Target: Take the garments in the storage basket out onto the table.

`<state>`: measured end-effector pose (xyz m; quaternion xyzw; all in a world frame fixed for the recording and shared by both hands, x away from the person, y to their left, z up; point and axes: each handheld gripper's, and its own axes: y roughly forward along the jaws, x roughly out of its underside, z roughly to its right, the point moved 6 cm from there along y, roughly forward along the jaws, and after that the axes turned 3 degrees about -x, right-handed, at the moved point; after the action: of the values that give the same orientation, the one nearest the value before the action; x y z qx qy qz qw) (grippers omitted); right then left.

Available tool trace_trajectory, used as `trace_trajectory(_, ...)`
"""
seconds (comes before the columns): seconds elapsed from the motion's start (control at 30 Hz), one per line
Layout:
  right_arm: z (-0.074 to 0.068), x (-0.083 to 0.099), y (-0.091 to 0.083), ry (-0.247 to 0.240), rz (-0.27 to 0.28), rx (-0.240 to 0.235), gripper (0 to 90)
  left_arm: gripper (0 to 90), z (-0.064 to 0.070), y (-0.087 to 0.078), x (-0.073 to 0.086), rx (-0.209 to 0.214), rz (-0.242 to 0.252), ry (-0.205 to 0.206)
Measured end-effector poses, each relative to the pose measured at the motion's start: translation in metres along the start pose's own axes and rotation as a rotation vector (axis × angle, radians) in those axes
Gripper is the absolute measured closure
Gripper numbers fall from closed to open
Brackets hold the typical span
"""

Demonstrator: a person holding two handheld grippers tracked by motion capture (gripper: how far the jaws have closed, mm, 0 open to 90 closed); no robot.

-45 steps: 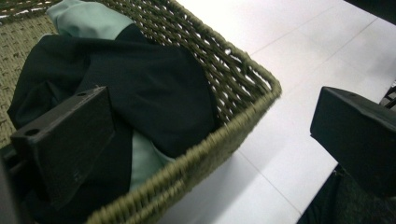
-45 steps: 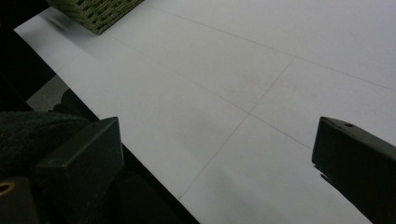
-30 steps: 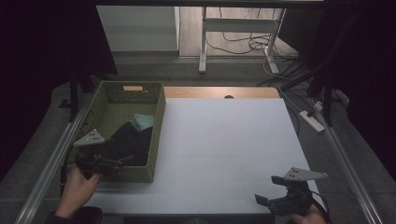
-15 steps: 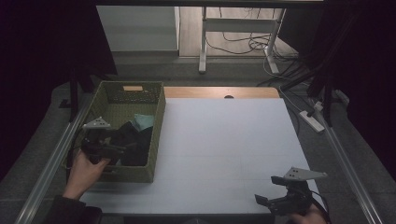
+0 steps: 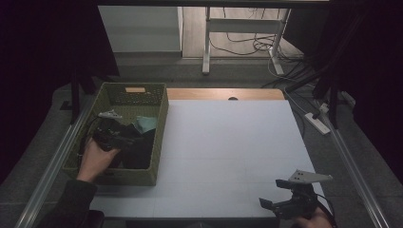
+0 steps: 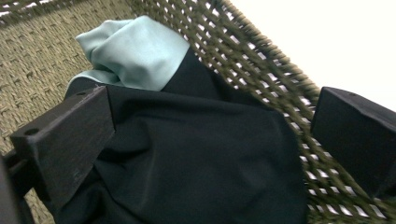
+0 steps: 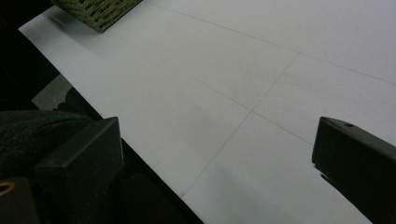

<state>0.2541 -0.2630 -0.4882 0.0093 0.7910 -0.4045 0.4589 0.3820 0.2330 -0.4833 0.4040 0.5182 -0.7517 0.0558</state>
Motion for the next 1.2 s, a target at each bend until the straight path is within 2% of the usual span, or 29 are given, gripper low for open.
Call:
trace_trajectory(0.13, 0.0, 0.0, 0.0, -0.001, -0.002, -0.001, 1.9, 0.0, -0.007, 0.013, -0.001, -0.028, -0.04, 0.028)
trace_trajectory(0.2, 0.0, 0.0, 0.0, 0.001, -0.002, -0.003, 1.9, 0.0, -0.009, 0.02, 0.0, -0.024, -0.071, 0.039)
trace_trajectory(0.37, 0.0, 0.0, 0.0, 0.004, 0.001, -0.006, 1.9, 0.0, -0.012, 0.039, 0.009, -0.012, -0.184, 0.06)
trace_trajectory(0.5, 0.0, 0.0, 0.0, 0.001, -0.004, -0.008, 1.9, 0.0, -0.015, 0.05, 0.015, 0.008, -0.251, 0.029)
trace_trajectory(0.6, 0.0, 0.0, 0.0, 0.0, -0.004, -0.008, 1.9, 0.0, -0.018, 0.058, 0.021, 0.011, -0.32, -0.003)
trace_trajectory(0.7, 0.0, 0.0, 0.0, 0.0, -0.004, -0.008, 1.9, 0.0, -0.019, 0.063, 0.022, 0.021, -0.361, -0.044)
trace_trajectory(0.8, -0.001, 0.0, 0.0, -0.002, -0.006, -0.009, 1.9, 1.5, -0.02, 0.067, 0.023, 0.009, -0.396, -0.052)
trace_trajectory(0.83, -0.001, 0.0, 0.0, -0.003, -0.006, -0.008, 1.9, 3.9, -0.02, 0.067, 0.024, 0.002, -0.405, -0.046)
trace_trajectory(0.87, -0.001, 0.001, 0.0, -0.004, -0.007, -0.009, 1.9, 11.2, -0.019, 0.067, 0.024, -0.001, -0.413, -0.042)
trace_trajectory(0.9, -0.001, 0.001, 0.0, -0.004, -0.007, -0.009, 1.9, 11.2, -0.018, 0.067, 0.024, 0.009, -0.418, -0.04)
trace_trajectory(1.03, -0.001, 0.001, 0.0, -0.005, -0.007, -0.01, 1.9, 37.8, -0.015, 0.063, 0.024, 0.012, -0.429, -0.044)
trace_trajectory(1.2, -0.001, 0.001, 0.0, -0.007, -0.005, -0.011, 1.9, 68.2, -0.011, 0.059, 0.023, 0.065, -0.458, -0.126)
